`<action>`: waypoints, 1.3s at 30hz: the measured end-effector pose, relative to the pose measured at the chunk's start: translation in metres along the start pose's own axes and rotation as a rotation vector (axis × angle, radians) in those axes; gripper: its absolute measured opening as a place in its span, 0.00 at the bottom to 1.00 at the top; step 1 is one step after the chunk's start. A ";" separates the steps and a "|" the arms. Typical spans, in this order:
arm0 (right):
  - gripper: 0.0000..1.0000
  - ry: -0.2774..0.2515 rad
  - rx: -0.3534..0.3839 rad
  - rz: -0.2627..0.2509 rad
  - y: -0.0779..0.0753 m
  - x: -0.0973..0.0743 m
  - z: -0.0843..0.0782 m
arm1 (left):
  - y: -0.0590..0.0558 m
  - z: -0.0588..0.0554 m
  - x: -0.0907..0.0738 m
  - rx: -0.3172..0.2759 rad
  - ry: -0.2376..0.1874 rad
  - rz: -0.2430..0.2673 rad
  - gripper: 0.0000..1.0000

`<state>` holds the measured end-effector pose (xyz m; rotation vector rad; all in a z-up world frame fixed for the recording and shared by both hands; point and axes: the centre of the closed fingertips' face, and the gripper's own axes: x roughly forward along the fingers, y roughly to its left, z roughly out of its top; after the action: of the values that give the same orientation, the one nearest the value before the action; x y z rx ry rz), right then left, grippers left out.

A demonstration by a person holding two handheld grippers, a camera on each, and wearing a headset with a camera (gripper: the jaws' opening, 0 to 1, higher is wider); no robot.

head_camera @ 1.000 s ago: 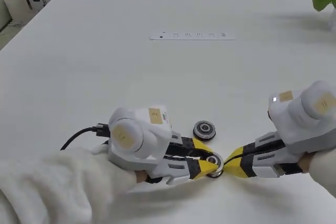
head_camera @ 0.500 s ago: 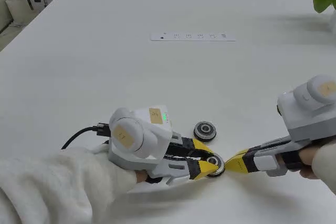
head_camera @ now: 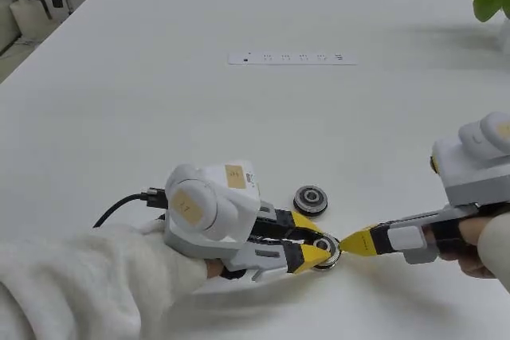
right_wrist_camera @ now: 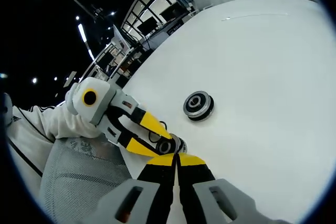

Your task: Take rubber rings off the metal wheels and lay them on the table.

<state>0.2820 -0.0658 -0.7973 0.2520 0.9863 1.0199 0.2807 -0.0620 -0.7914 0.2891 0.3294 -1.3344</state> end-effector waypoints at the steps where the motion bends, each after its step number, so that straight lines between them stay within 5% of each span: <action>1: 0.00 -0.001 0.000 0.001 0.000 0.000 0.000 | 0.000 0.000 0.000 -0.001 -0.001 0.001 0.15; 39: 0.00 -0.024 -0.022 0.048 0.012 0.001 0.007 | 0.001 0.000 -0.002 -0.008 -0.006 0.000 0.15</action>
<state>0.2807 -0.0565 -0.7865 0.2703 0.9504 1.0689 0.2811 -0.0602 -0.7911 0.2787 0.3296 -1.3333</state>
